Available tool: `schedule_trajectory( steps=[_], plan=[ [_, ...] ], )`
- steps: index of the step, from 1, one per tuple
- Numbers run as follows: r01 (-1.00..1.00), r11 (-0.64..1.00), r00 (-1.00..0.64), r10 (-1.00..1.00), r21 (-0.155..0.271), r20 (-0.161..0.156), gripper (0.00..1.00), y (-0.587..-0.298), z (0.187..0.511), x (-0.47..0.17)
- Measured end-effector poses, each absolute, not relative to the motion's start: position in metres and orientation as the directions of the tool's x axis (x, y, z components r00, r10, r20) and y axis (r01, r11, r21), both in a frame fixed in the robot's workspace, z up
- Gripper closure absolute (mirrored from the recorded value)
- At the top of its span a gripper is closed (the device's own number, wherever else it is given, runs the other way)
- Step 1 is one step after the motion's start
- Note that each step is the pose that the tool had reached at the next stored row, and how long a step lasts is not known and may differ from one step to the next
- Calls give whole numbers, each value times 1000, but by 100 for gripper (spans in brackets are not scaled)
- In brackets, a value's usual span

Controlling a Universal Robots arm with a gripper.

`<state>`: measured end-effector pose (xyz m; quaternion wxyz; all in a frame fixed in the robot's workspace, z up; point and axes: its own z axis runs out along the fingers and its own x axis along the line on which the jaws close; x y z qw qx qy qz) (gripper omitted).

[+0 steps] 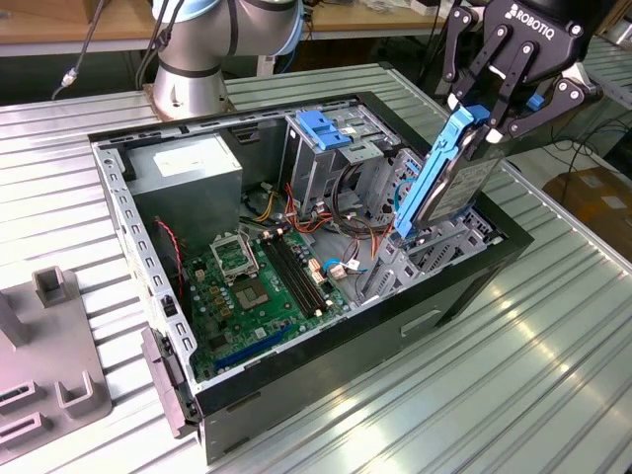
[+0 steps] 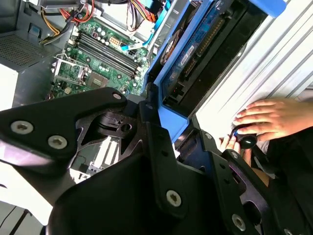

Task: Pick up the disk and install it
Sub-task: 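Insert the disk into the insertion slot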

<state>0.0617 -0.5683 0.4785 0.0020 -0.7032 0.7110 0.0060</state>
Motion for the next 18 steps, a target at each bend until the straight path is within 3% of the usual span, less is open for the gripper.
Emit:
schedule_trajectory(
  steps=[18],
  plan=[
    [-1000,11,-11,-1000,6,-11,63,-568,478,63]
  ],
)
